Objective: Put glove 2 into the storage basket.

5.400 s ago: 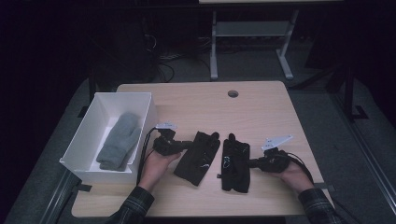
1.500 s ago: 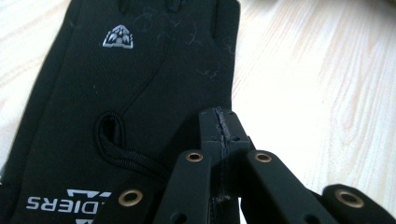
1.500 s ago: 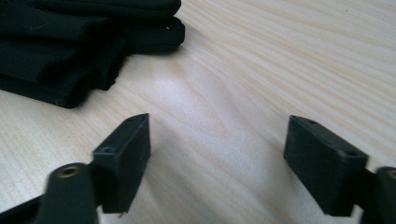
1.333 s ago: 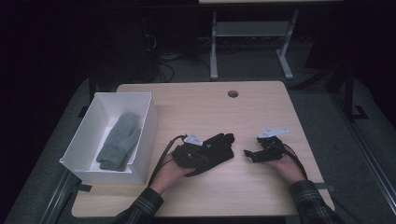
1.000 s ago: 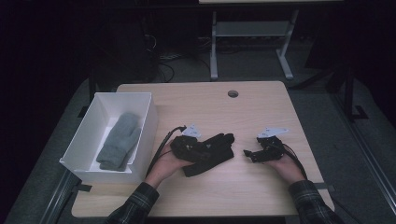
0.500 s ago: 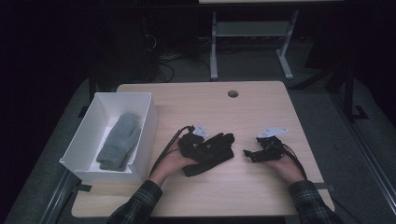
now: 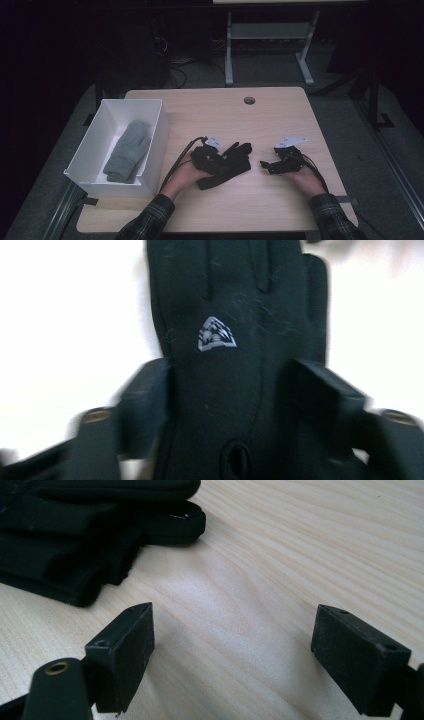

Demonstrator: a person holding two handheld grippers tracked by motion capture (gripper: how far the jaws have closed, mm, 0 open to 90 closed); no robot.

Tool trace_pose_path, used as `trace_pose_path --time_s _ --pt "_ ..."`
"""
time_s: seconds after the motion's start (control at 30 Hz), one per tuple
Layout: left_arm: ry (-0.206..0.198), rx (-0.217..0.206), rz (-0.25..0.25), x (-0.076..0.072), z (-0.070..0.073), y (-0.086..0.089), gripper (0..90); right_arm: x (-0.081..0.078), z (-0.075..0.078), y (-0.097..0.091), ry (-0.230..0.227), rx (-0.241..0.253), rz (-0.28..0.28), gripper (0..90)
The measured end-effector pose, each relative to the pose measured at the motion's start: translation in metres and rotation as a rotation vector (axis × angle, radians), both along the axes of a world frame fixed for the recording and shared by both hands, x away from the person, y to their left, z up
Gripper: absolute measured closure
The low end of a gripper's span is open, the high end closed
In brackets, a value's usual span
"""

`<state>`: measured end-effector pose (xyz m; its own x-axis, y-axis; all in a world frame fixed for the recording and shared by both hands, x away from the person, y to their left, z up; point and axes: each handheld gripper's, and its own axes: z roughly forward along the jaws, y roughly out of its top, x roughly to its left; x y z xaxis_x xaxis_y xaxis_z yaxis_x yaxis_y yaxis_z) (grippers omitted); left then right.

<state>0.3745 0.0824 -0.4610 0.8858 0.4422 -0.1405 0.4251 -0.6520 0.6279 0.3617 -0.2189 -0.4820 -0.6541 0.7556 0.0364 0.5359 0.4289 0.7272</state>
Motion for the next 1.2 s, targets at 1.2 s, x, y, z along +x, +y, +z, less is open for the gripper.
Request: trace_pose_path --time_s 1.2 --pt "-0.026 -0.054 0.152 -0.003 0.135 0.05 66.1 -0.001 0.0 0.001 0.001 0.004 -0.003 17.2"
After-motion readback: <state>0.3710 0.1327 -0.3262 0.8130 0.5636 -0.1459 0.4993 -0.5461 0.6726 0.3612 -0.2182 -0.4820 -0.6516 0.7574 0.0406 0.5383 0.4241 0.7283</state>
